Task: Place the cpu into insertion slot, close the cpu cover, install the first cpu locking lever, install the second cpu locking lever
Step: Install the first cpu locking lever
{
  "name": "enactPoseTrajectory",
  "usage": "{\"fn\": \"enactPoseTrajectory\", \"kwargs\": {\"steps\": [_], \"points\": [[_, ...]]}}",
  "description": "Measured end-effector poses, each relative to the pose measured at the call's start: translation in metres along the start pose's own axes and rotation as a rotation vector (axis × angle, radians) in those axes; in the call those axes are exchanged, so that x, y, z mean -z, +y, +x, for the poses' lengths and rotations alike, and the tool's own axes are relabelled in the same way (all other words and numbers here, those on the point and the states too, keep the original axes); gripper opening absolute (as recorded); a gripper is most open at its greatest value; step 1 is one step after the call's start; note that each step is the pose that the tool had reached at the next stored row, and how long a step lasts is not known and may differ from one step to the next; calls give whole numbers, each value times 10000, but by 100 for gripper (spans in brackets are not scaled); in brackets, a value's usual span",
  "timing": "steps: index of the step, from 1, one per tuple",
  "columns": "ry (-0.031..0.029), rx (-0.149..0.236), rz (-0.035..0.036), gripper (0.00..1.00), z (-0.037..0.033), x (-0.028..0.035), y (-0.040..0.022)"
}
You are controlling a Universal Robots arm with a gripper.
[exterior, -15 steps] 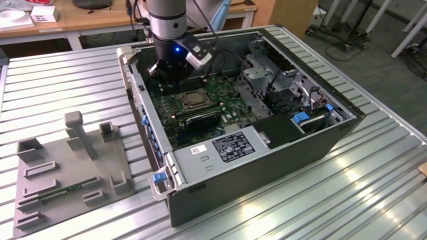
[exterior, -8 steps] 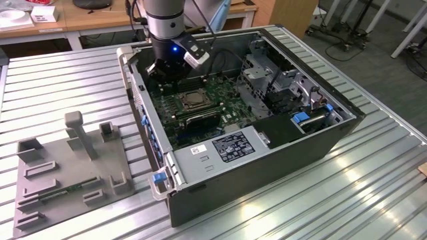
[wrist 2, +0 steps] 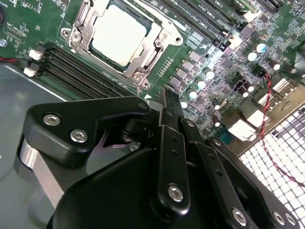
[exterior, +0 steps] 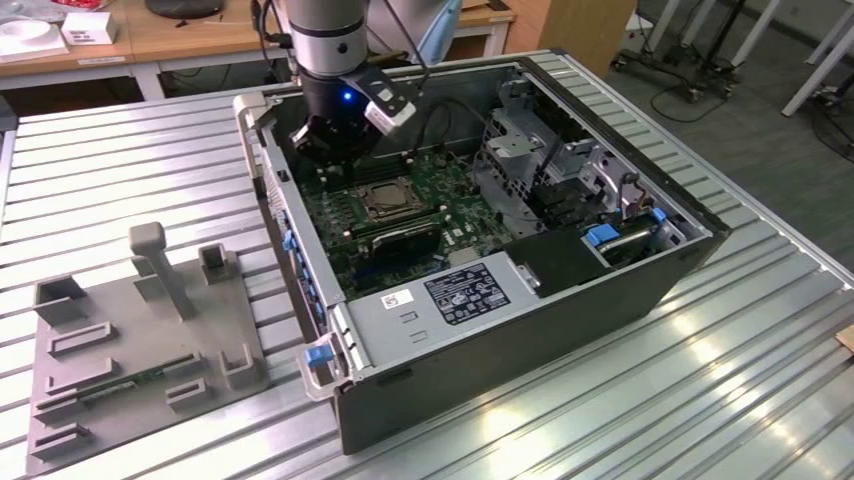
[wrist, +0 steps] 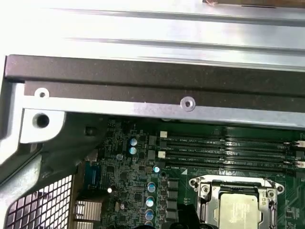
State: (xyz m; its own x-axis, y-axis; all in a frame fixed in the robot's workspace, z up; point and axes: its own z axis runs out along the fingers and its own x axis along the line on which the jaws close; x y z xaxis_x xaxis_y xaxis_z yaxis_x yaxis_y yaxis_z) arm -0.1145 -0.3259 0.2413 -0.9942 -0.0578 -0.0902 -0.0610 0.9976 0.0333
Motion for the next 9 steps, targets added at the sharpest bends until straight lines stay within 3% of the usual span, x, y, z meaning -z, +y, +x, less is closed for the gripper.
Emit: {"fn": "enactPoseTrajectory", "kwargs": {"steps": [5,9], "points": [[0,-2,1,11,-6,64,3],[-1,-2,-1,11,-6,70,3]]}}
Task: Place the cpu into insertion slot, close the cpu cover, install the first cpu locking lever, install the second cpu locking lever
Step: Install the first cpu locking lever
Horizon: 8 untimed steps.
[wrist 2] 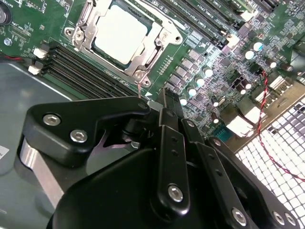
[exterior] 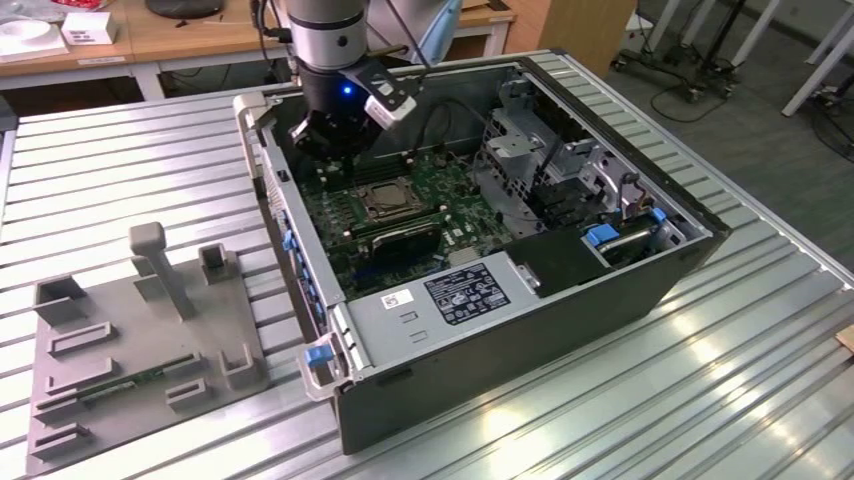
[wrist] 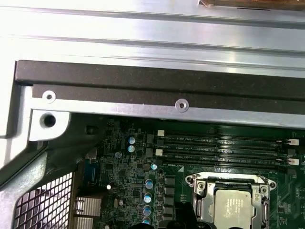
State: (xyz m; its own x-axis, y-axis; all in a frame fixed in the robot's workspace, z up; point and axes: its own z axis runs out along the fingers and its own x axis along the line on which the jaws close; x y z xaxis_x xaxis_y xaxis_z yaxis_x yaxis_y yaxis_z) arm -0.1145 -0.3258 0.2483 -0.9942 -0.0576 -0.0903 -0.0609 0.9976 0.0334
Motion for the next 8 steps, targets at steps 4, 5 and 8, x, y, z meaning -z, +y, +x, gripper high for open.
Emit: {"fn": "enactPoseTrajectory", "kwargs": {"steps": [4,5,8], "points": [[-3,-5,-6,11,12,1,0],[-4,-8,-7,11,16,1,1],[-3,-7,-7,11,16,1,1]]}}
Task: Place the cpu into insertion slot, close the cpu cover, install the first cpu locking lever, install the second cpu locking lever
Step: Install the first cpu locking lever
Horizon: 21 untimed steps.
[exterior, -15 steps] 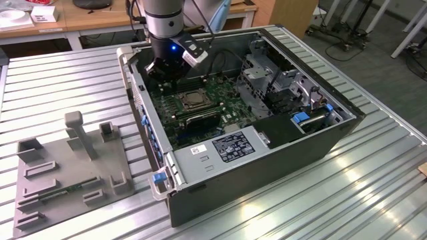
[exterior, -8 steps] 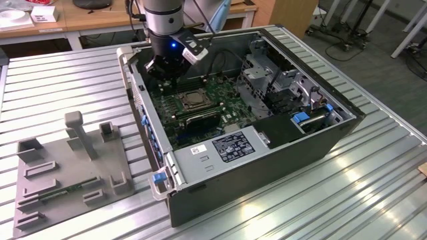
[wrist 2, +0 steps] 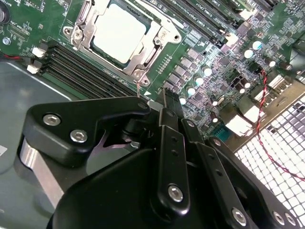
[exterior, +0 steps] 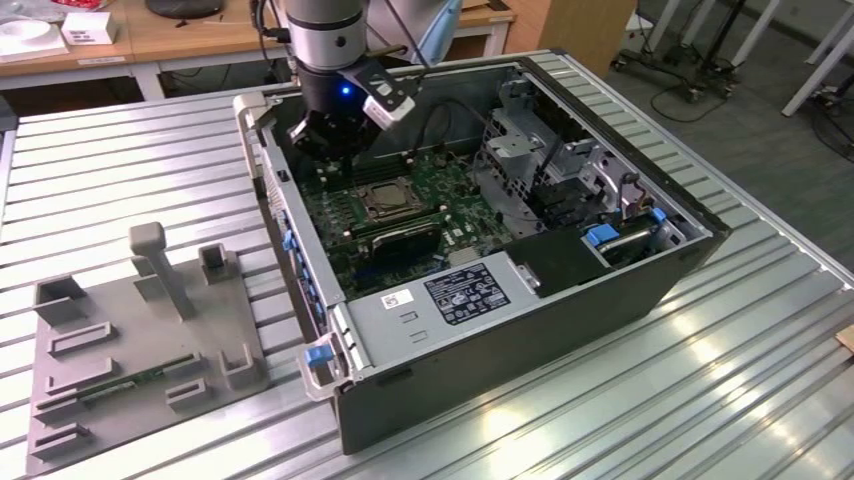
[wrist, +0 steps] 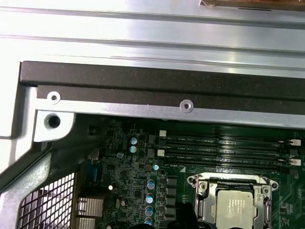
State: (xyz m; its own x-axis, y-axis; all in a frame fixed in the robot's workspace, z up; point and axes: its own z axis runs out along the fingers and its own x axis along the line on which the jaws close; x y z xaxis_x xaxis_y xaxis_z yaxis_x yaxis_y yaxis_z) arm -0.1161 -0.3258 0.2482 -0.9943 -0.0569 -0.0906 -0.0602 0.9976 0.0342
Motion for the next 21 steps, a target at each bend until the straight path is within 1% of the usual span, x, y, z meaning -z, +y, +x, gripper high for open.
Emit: {"fn": "enactPoseTrajectory", "kwargs": {"steps": [2,4,9,18,19,21], "points": [[10,-1,0,11,1,0,0],[177,-8,-10,11,0,-2,0],[251,-11,-14,11,0,-2,0],[248,-119,-34,11,-2,-3,38],[246,-136,-57,11,-3,-3,39],[238,-189,-141,11,-3,-4,42]]}}
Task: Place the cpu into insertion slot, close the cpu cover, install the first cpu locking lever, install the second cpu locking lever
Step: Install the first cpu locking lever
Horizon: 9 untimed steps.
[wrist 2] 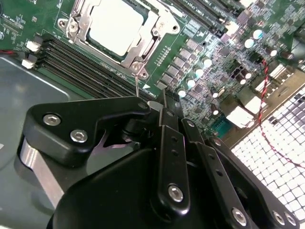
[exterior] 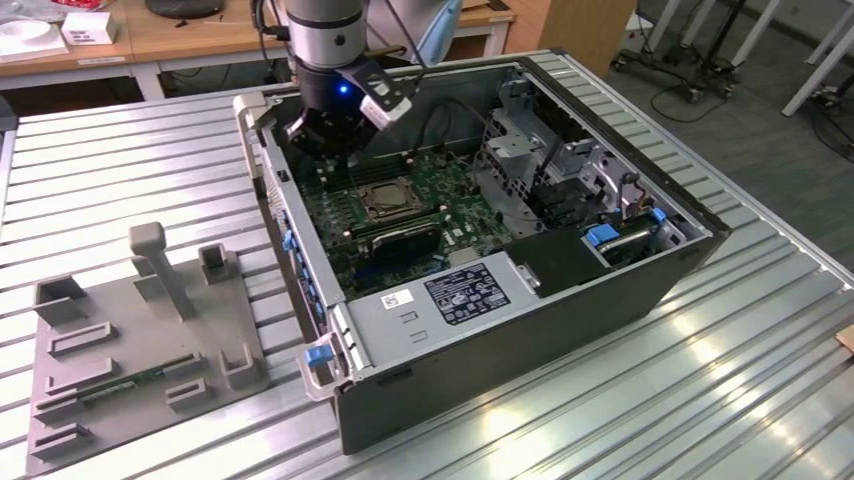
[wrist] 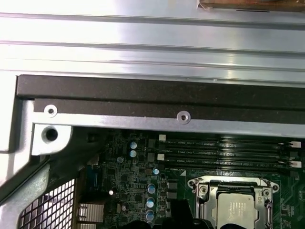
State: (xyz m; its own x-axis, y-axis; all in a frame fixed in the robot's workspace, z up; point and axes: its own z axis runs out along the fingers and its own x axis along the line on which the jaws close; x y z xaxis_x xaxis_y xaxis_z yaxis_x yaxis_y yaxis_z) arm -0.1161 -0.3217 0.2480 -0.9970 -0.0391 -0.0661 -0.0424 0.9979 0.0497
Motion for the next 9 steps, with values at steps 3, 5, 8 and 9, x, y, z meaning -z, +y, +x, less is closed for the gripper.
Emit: {"fn": "enactPoseTrajectory", "kwargs": {"steps": [3,5,8,9], "points": [[-6,-61,-75,11,0,0,3],[-6,-61,-76,11,0,0,3],[-5,-93,-78,11,0,9,2],[-8,-102,-90,11,-1,21,3]]}}
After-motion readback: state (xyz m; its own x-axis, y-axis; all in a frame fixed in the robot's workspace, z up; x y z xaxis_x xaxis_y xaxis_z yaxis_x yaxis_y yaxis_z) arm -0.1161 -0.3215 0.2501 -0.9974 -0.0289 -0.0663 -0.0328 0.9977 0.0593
